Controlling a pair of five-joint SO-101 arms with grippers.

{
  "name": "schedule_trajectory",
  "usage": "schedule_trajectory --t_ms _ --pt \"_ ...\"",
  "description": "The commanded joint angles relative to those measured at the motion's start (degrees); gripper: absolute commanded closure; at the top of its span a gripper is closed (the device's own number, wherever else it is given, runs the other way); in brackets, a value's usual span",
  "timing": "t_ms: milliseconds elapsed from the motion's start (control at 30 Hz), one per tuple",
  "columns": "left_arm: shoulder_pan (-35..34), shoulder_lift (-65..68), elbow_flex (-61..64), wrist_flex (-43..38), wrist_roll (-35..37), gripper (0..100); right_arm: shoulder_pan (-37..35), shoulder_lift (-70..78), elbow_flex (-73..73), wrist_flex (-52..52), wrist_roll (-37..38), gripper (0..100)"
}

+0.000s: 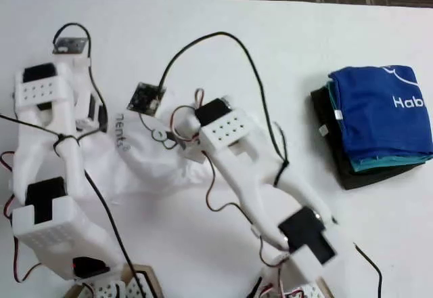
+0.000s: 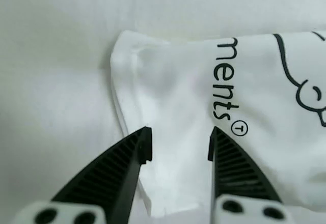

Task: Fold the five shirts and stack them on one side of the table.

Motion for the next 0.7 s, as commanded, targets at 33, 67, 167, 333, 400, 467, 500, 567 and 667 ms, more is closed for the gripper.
schedule_trajectory --t_ms 33,67,167,333,400,467,500,567,667 --pt "-4.0 -0.1 -2.7 2.3 0.2 79 1.4 -8.0 -0.1 0.0 -0.5 95.7" --pt "-4.7 -0.1 -2.6 2.3 0.2 79 2.5 -8.4 -0.1 0.1 -0.5 93.3" --pt "-6.1 0.0 -2.4 2.7 0.3 79 8.2 -8.7 -0.1 0.2 -0.5 85.8" --pt "-8.1 0.2 2.9 0.3 0.2 76 17.5 -9.1 3.7 -1.0 -0.6 85.1" --pt "-8.4 0.1 6.7 -2.5 0.3 73 19.8 -9.1 5.9 -2.2 -0.8 85.0" --pt "-8.5 0.1 10.1 -5.0 0.3 73 21.6 -9.1 8.9 -4.6 -2.4 85.0" --pt "-8.5 0.1 11.3 -5.9 0.3 73 22.5 -9.1 10.2 -6.1 -3.5 85.0" --pt "-8.6 0.1 13.7 -7.7 0.3 72 24.0 -9.1 12.0 -8.7 -5.5 85.0" --pt "-8.6 0.1 16.7 -11.9 0.3 72 25.5 -9.1 12.9 -10.6 -8.7 85.0"
